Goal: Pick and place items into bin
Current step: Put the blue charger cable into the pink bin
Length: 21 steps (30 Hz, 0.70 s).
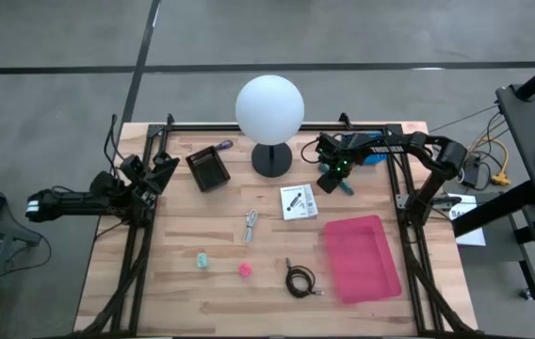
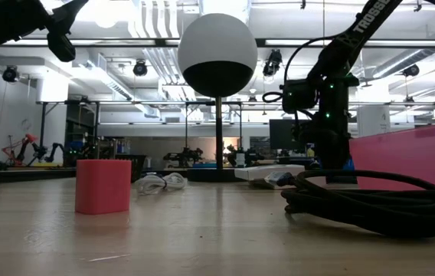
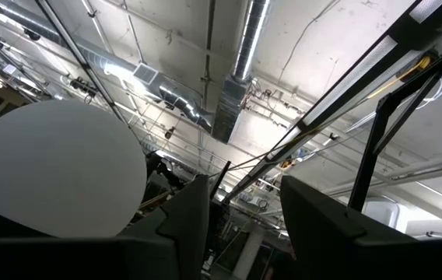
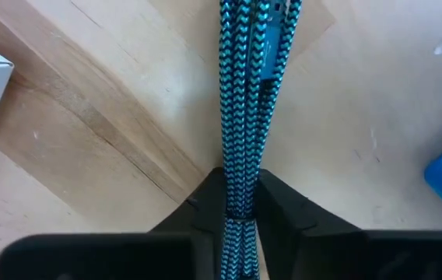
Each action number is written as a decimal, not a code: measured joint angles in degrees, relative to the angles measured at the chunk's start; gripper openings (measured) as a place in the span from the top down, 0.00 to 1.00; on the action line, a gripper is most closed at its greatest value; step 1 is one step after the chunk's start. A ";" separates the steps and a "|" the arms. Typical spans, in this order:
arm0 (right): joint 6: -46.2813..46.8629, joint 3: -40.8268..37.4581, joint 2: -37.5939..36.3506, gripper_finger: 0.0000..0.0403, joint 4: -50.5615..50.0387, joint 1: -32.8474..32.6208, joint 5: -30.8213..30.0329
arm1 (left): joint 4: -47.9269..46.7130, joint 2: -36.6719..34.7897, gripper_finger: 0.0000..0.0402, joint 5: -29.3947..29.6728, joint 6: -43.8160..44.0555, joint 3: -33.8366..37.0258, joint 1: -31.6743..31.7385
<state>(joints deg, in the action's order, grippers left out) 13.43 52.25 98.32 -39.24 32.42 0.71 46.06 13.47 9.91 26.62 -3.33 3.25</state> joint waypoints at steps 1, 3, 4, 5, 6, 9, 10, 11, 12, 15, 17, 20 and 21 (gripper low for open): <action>-0.04 0.00 0.00 0.93 0.02 0.00 0.00 | 0.00 0.00 0.64 0.00 0.01 0.00 0.00; -0.03 0.00 0.00 0.94 0.02 0.00 -0.02 | 0.00 0.00 0.64 0.00 0.00 0.00 0.02; -0.02 0.00 0.00 0.94 0.00 0.00 -0.01 | 0.00 0.00 0.64 0.00 -0.01 0.00 0.02; -0.02 0.00 0.00 0.94 -0.01 0.00 -0.02 | 0.00 0.00 0.64 0.00 -0.01 0.00 0.02; -0.02 0.00 0.00 0.94 -0.11 0.00 -0.01 | 0.00 0.00 0.64 0.00 -0.01 0.00 0.00; 0.05 0.00 -0.01 0.94 -0.18 0.00 0.72 | 0.00 0.00 0.64 0.00 -0.01 0.00 0.01; 0.09 0.00 -0.08 0.94 -0.21 0.01 0.88 | 0.00 0.00 0.64 0.00 -0.01 0.00 0.00; 0.13 0.00 -0.13 0.94 -0.26 0.02 0.90 | 0.00 0.00 0.64 0.00 -0.01 0.00 0.01; 0.26 0.00 -0.20 0.94 -0.42 0.02 0.92 | 0.00 0.00 0.64 0.00 -0.01 0.00 0.02; 1.91 -0.09 -0.54 0.94 -1.05 0.02 1.09 | 0.00 0.00 0.64 0.00 -0.01 0.00 0.02; 2.92 -0.13 -0.89 0.94 -1.94 0.00 1.26 | 0.00 0.00 0.64 0.00 -0.01 0.00 0.02; 3.10 0.37 -1.56 0.94 -4.69 0.00 1.38 | 0.00 0.00 0.64 0.00 -0.01 0.00 0.02; 3.11 0.70 -1.98 0.94 -5.27 0.00 1.43 | 0.00 0.00 0.64 0.00 -0.01 0.00 0.02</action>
<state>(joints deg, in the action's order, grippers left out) 16.55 52.95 96.35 -44.51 32.42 2.14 46.06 13.47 9.91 26.61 -3.33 3.27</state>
